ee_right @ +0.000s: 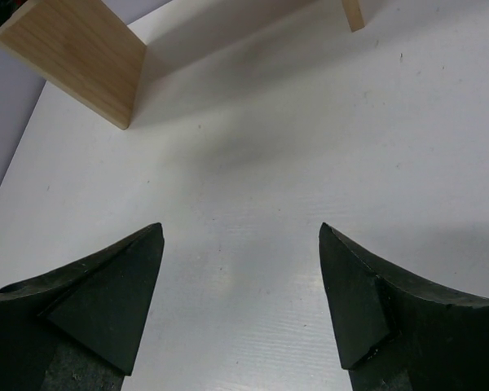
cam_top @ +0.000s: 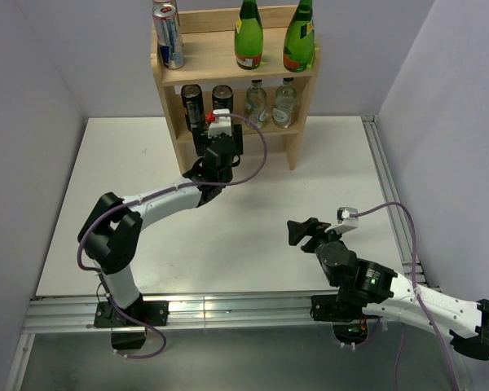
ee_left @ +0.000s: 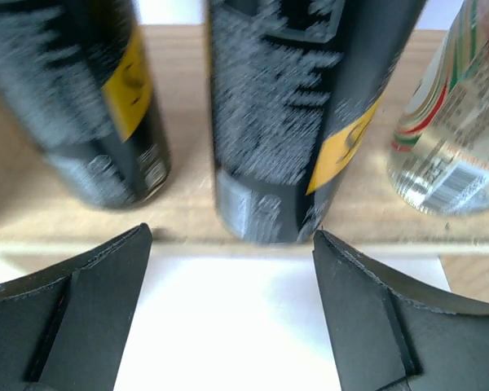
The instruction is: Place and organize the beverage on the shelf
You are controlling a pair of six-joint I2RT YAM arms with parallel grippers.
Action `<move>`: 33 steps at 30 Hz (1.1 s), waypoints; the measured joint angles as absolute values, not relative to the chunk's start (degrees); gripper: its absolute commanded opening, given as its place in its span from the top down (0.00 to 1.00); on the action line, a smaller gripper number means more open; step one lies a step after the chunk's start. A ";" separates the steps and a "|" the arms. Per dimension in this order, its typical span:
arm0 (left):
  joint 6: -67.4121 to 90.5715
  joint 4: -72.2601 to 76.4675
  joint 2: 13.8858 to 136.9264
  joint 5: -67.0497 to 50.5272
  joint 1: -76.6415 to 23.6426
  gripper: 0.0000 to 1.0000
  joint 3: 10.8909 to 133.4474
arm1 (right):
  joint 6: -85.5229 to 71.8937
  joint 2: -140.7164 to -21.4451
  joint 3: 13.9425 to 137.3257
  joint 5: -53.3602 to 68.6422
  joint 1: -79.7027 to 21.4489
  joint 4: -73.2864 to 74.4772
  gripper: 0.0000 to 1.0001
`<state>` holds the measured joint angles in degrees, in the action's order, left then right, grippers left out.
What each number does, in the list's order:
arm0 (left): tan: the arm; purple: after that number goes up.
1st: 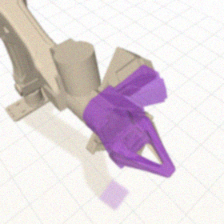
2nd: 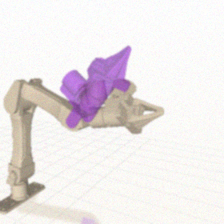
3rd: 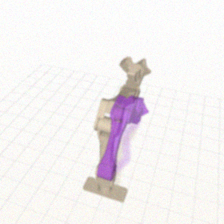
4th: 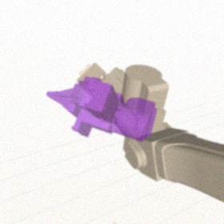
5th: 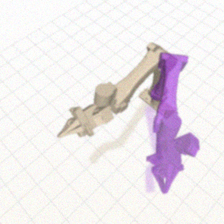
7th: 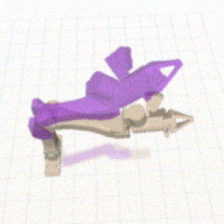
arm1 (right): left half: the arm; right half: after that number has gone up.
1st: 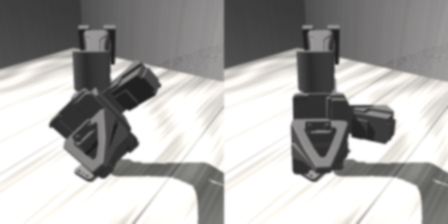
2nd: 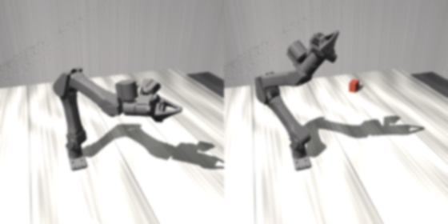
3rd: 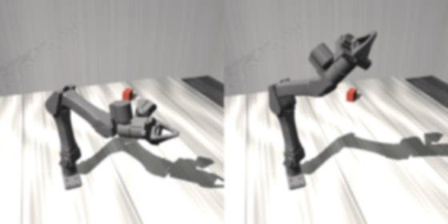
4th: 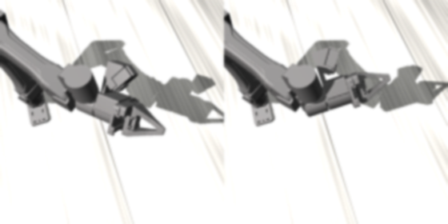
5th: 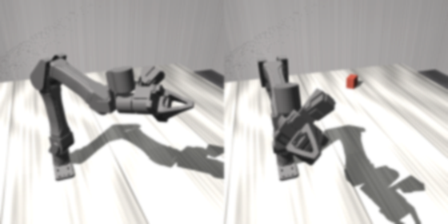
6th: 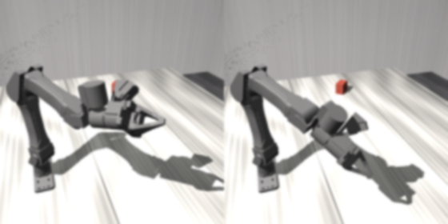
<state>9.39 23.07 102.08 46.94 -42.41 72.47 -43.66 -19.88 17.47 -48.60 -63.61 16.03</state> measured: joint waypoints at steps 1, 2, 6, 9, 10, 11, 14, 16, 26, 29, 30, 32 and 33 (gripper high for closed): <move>9.78 23.07 101.25 46.94 -42.50 0.13 71.50 | -43.68 -19.90 17.47 -48.60 -63.61 16.01 0.17; 10.35 22.94 100.09 46.96 -42.63 0.13 70.26 | -43.68 -19.97 17.45 -48.58 -63.61 16.01 0.17; 12.56 22.09 96.40 47.03 -43.07 0.13 64.40 | -43.83 -20.43 17.28 -48.51 -63.61 15.90 0.17; 13.76 21.41 95.15 47.05 -43.68 0.14 61.19 | -43.86 -21.08 17.21 -48.45 -63.61 15.88 0.17; 14.13 21.26 95.07 47.03 -43.90 0.14 60.58 | -43.86 -21.28 17.21 -48.45 -63.64 15.88 0.17; 14.44 21.15 95.00 47.00 -44.21 0.15 59.92 | -43.86 -21.47 17.21 -48.45 -63.61 15.88 0.17; 15.55 20.23 94.15 47.00 -45.25 0.17 57.87 | -43.86 -21.63 17.21 -48.42 -63.64 15.88 0.17; 16.99 18.90 91.66 46.89 -46.46 0.18 54.78 | -43.75 -21.63 17.21 -48.40 -63.64 15.88 0.16; 27.49 -1.78 67.24 45.76 -54.02 0.01 46.92 | -28.95 -26.81 31.27 -43.51 -63.77 17.50 0.06; 30.11 -11.88 63.75 47.22 -54.19 0.01 51.24 | -25.34 -29.23 40.47 -44.10 -63.77 17.56 0.06; 30.68 -14.37 62.87 47.55 -54.41 0.01 52.42 | -24.27 -29.61 42.92 -44.66 -63.77 17.63 0.06; 31.14 -19.09 59.68 47.88 -55.11 0.01 54.59 | -22.72 -29.89 46.06 -45.69 -63.77 17.74 0.06; 31.14 -20.69 57.74 47.81 -55.44 0.01 55.33 | -21.39 -29.98 48.23 -46.72 -63.77 17.67 0.02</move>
